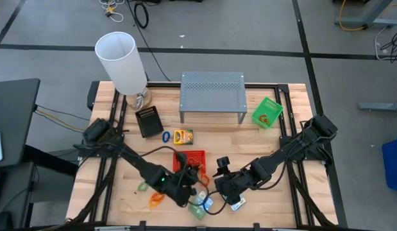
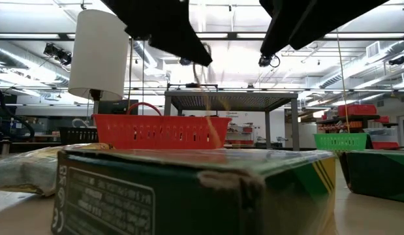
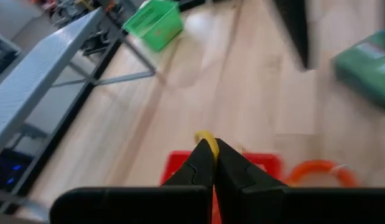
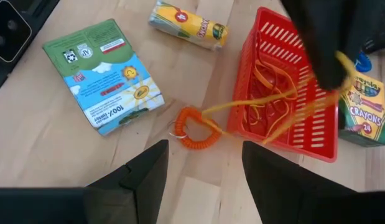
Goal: Pick & Place Office Desk Supplies
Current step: Put the yellow rubber band into the red bin
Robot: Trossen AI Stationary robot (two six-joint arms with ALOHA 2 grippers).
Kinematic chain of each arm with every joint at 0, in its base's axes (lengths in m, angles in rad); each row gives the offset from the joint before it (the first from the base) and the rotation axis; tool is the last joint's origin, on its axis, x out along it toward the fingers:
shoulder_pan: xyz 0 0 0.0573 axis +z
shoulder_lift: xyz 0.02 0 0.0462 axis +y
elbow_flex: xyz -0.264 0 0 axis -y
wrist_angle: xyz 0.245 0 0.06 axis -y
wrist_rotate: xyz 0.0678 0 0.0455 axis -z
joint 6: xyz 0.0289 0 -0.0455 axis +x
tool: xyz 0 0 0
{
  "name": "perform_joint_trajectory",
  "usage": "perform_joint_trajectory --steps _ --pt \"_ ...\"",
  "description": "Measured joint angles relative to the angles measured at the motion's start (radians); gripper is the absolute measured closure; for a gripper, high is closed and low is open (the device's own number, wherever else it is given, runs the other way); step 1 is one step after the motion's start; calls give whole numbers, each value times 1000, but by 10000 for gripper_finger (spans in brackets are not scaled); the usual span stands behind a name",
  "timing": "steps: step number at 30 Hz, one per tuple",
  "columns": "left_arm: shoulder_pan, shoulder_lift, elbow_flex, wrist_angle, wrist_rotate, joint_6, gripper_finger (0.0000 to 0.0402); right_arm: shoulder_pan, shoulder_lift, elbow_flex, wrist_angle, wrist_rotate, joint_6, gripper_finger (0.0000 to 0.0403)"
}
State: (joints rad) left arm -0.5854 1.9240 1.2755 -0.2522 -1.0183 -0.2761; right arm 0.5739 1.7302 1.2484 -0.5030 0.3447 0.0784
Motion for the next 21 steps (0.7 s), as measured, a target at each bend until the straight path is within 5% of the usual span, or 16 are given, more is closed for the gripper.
perform_joint_trajectory --steps 14,21 --pt "23 -79 0 -217 -58 -77 401 0 0 0 -8 0 3 190" --pt "16 -121 2 61 140 102 401 0 0 0 -9 1 2 190"
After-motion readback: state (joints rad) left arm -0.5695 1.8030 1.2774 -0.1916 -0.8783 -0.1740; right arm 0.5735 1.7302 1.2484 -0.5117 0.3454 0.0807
